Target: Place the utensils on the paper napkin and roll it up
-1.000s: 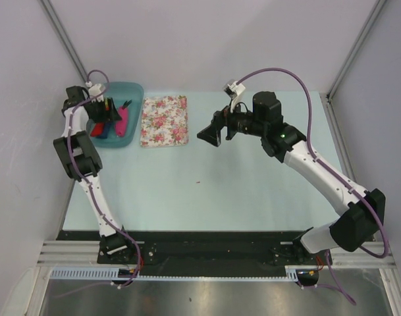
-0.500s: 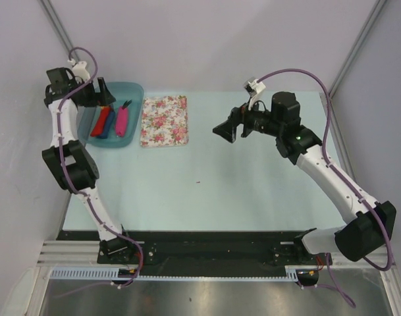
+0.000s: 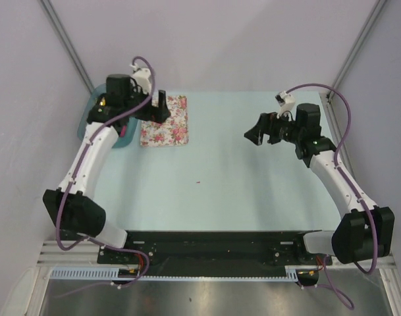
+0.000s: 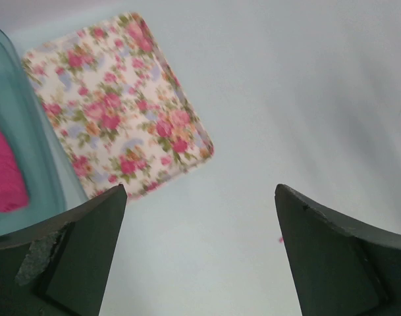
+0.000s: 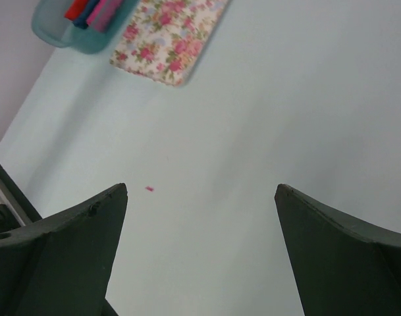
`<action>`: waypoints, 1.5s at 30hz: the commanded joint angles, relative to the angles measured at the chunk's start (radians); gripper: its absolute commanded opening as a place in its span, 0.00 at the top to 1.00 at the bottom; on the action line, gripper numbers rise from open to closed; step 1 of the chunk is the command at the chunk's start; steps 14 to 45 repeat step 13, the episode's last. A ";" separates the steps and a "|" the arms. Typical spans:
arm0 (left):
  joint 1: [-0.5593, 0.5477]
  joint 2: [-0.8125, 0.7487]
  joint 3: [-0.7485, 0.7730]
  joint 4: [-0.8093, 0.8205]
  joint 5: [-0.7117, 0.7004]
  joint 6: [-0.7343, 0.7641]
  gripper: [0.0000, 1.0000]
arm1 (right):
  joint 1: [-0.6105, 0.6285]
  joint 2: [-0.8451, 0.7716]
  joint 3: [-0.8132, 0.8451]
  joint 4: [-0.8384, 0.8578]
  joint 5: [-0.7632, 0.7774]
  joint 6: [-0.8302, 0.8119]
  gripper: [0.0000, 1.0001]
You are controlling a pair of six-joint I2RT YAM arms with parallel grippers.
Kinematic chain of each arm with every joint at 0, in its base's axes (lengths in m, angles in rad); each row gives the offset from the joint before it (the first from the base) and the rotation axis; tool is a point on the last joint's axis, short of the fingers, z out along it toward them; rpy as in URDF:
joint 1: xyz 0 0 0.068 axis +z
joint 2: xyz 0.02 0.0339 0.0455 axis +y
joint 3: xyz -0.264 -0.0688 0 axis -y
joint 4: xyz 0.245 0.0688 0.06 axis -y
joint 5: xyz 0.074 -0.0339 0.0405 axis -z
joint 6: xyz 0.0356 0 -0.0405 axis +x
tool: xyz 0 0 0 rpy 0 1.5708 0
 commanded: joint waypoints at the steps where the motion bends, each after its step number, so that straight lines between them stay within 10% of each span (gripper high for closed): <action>1: -0.109 -0.122 -0.214 0.060 -0.173 -0.057 0.00 | -0.058 -0.055 -0.083 -0.021 -0.005 -0.032 0.00; 10: -0.163 -0.231 -0.534 0.139 -0.155 -0.133 0.00 | -0.074 -0.142 -0.217 -0.050 0.015 -0.065 0.00; 45: -0.149 -0.233 -0.516 0.151 -0.159 -0.154 0.00 | -0.074 -0.148 -0.202 -0.063 0.020 -0.065 0.00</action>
